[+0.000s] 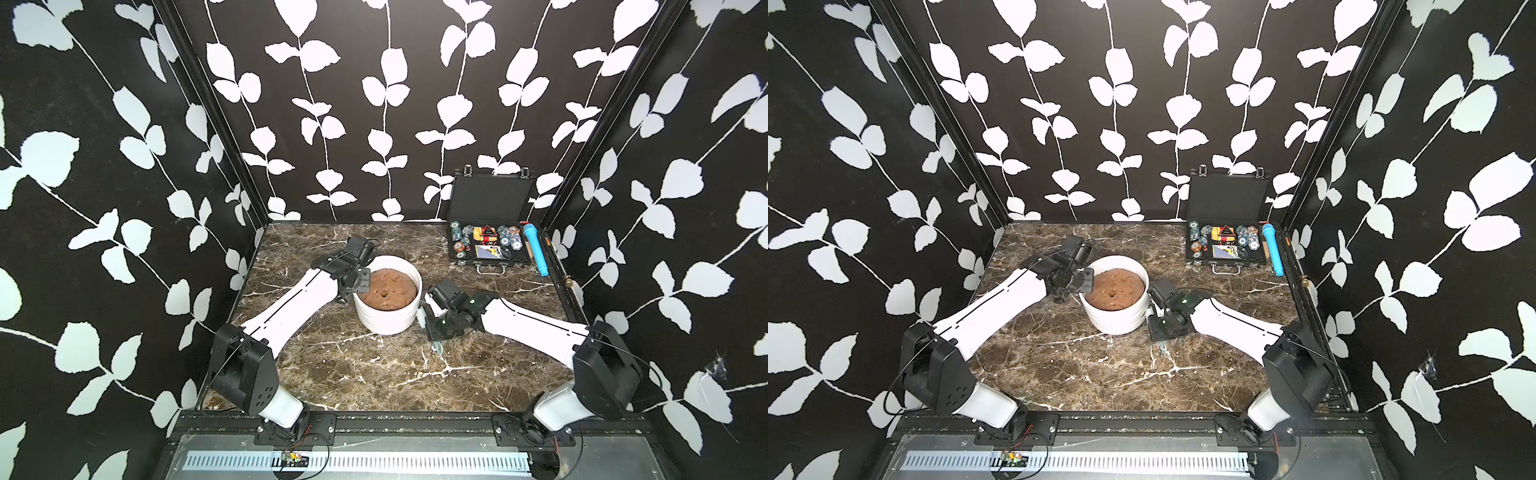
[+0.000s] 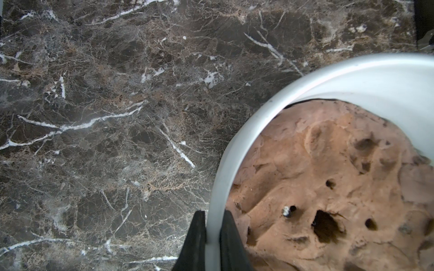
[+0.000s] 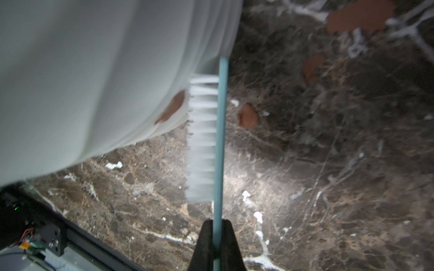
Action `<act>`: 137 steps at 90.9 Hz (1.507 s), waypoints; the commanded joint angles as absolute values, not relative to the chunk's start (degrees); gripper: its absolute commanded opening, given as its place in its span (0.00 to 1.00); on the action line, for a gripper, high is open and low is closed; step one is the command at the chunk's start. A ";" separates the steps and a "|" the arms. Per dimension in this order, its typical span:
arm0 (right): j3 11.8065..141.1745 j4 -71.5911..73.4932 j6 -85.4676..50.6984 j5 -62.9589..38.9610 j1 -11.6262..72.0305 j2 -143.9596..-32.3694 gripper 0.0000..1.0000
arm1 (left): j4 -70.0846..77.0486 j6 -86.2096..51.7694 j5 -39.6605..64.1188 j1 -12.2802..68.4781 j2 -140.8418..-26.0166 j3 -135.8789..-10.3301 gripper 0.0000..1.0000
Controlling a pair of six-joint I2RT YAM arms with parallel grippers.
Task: Scrub the dried mud off the ceramic pot
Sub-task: Rotate the pot at the center of the board, then brush off the soil from the pot.
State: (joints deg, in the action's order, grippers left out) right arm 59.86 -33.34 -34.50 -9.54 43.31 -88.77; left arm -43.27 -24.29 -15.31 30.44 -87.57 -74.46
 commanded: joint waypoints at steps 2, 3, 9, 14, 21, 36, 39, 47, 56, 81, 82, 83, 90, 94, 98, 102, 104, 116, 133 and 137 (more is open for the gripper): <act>61.99 -30.40 -32.03 -6.44 40.02 -90.34 0.00 | -39.68 -24.14 -14.52 29.76 -90.38 -71.63 0.00; 62.24 -30.36 -31.92 -6.47 39.87 -90.52 0.00 | -39.70 -24.02 -14.55 29.78 -90.45 -71.63 0.00; 63.82 -31.67 -30.82 -7.32 39.46 -91.21 0.00 | -39.88 -24.22 -14.76 29.71 -90.82 -72.18 0.00; 63.79 -32.27 -30.60 -8.71 39.79 -91.23 0.00 | -40.01 -24.92 -14.41 29.75 -90.80 -72.40 0.00; 62.78 -34.42 -30.25 -8.96 40.69 -89.86 0.00 | -39.87 -26.10 -14.58 29.74 -90.62 -72.40 0.00; 60.18 -39.78 -32.03 -11.20 45.42 -83.80 0.00 | -40.07 -30.77 -13.83 29.79 -90.70 -72.09 0.00; 59.74 -39.99 -33.21 -12.18 46.73 -82.92 0.00 | -40.13 -31.63 -13.74 29.79 -90.75 -72.07 0.00; 58.78 -39.89 -35.77 -13.71 49.71 -81.95 0.00 | -39.81 -32.57 -13.16 29.87 -90.79 -72.03 0.00; 58.34 -38.54 -37.99 -14.61 51.66 -81.74 0.00 | -39.79 -32.34 -13.43 29.83 -90.66 -72.07 0.00; 58.23 -31.13 -41.11 -10.20 48.88 -83.06 0.00 | -38.41 -30.06 -13.24 29.86 -89.66 -69.80 0.00; 58.21 -30.68 -41.21 -10.11 48.52 -83.01 0.00 | -38.23 -29.84 -13.17 29.87 -89.65 -69.66 0.00; 58.11 -30.24 -41.35 -10.02 48.21 -82.95 0.00 | -38.01 -29.64 -13.13 29.88 -89.61 -69.50 0.00; 58.68 -27.84 -41.19 -10.17 46.82 -83.26 0.00 | -37.02 -27.92 -12.97 29.90 -89.70 -68.56 0.00; 59.63 -27.87 -40.36 -10.84 46.34 -84.12 0.00 | -36.63 -26.89 -12.85 29.92 -89.80 -68.08 0.00; 60.29 -28.06 -39.90 -12.03 46.03 -85.31 0.00 | -35.80 -25.67 -12.47 30.01 -89.89 -67.58 0.00; 60.33 -27.67 -39.72 -13.09 45.70 -86.37 0.00 | -35.21 -24.58 -12.23 29.85 -89.87 -67.13 0.00; 60.30 -27.61 -39.57 -13.58 45.64 -86.76 0.00 | -35.06 -24.21 -12.18 29.90 -89.88 -67.03 0.00; 60.34 -26.55 -39.37 -14.89 45.28 -87.91 0.00 | -34.29 -21.94 -10.85 29.94 -89.88 -66.80 0.00; 60.64 -24.98 -40.08 -14.32 43.50 -88.91 0.00 | -34.22 -20.52 -8.73 29.93 -91.10 -67.07 0.00; 60.34 -24.52 -40.12 -13.85 42.55 -89.17 0.00 | -34.33 -20.66 -8.88 29.91 -91.01 -66.95 0.00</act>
